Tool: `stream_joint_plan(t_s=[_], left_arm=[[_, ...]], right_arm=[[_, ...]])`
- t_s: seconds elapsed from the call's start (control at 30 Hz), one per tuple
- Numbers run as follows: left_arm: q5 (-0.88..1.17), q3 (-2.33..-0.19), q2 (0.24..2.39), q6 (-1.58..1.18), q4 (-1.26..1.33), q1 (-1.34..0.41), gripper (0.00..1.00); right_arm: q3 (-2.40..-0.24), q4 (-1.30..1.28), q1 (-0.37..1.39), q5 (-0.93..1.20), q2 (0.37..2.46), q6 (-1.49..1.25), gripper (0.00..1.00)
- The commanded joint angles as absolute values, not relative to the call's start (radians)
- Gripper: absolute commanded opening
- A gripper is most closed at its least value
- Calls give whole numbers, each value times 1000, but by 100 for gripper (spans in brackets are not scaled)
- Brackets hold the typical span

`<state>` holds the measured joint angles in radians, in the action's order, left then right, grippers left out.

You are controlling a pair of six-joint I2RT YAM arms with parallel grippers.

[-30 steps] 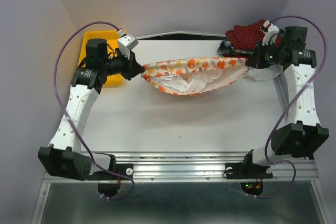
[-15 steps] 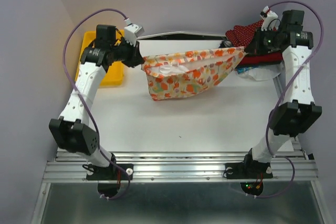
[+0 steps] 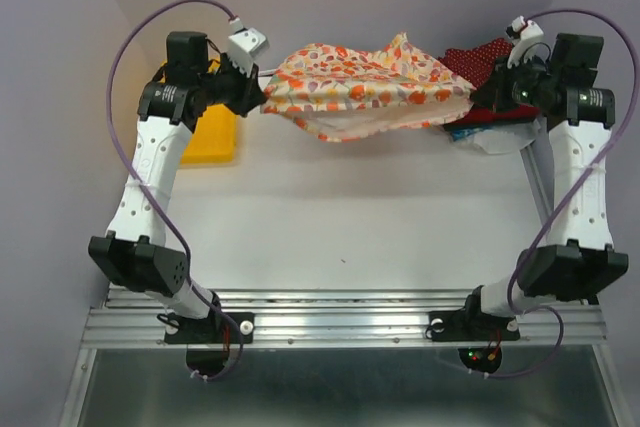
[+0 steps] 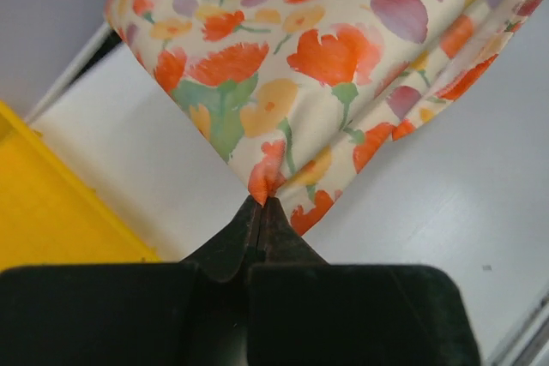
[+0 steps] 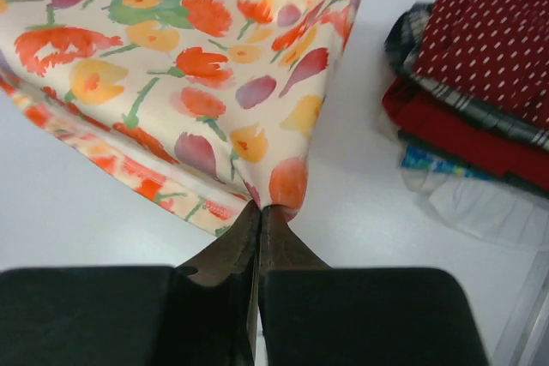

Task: Fold and stack the skirts
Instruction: Flatten the skirt out

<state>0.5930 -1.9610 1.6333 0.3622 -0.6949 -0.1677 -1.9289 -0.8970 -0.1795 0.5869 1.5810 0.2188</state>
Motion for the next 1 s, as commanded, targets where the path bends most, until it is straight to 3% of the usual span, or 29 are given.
stream_joint_plan(t_s=[0.0, 0.03, 0.07, 0.1, 0.13, 0.2, 0.27, 0.4, 0.57, 0.67, 0.8, 0.97], left_arm=[[601, -1622, 1407, 575, -765, -147, 2], [618, -1558, 1384, 618, -797, -149, 9], [644, -1446, 1346, 718, -836, -152, 31], [643, -1392, 1324, 750, -868, -155, 41], [644, -1309, 1303, 799, -909, -155, 53], [620, -1244, 1229, 813, -914, -156, 88], [598, -1203, 1189, 802, -897, -156, 98], [598, -1238, 1198, 812, -900, -161, 99], [586, -1273, 1261, 697, -766, -161, 98], [508, -1284, 1313, 550, -588, -164, 88], [465, -1370, 1483, 417, -412, -166, 75], [416, -1572, 1713, 310, -356, -166, 70]], right_arm=[[-1593, -903, -216, 572, 1413, 492, 4], [-1542, -996, -216, 600, 1398, 556, 9], [-1498, -1050, -216, 607, 1373, 669, 37], [-1458, -1096, -216, 610, 1361, 713, 57], [-1390, -1158, -216, 595, 1347, 763, 73], [-1346, -1213, -216, 566, 1310, 811, 100], [-1348, -1239, -216, 557, 1301, 827, 100], [-1403, -1207, -216, 543, 1344, 760, 98], [-1517, -1114, -207, 595, 1532, 551, 79], [-1571, -993, -172, 589, 1633, 412, 68], [-1669, -807, -83, 485, 1764, 290, 68], [-1830, -712, -12, 396, 1966, 168, 66]])
